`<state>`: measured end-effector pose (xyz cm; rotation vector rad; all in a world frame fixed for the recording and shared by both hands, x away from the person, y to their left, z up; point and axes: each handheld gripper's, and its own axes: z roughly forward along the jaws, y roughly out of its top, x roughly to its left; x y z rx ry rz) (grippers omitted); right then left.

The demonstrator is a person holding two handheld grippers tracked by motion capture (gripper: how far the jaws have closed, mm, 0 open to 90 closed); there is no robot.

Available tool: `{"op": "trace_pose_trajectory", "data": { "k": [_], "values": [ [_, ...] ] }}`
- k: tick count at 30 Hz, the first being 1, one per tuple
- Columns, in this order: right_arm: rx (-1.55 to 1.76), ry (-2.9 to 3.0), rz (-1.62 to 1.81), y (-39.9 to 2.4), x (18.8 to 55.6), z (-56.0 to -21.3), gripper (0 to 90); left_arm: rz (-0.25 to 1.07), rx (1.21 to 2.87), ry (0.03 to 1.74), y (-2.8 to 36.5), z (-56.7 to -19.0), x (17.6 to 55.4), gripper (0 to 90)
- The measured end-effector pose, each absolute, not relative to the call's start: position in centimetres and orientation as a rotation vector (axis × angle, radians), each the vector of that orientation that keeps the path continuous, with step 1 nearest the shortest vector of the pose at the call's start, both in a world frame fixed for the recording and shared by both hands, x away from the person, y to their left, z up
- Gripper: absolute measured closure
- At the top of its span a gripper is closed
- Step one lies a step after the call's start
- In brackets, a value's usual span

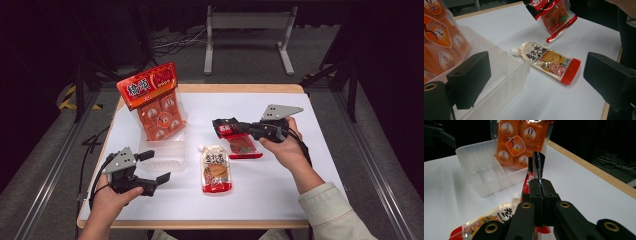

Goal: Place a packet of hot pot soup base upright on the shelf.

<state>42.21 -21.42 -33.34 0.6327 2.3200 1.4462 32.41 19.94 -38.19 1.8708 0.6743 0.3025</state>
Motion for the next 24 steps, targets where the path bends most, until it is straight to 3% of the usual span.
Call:
{"op": "trace_pose_trajectory", "data": {
  "k": [14, 24],
  "values": [
    [0.514, 2.300, 1.565, -20.5, 39.0, -31.6, 89.5, 0.295, 1.816, 0.617, 18.1, -37.6, 32.3, 7.7],
    [0.453, 2.230, 1.716, -20.0, 37.0, -31.3, 89.5, 0.249, 1.811, 0.558, 16.8, -37.1, 32.3, 12.6]
  ]
}}
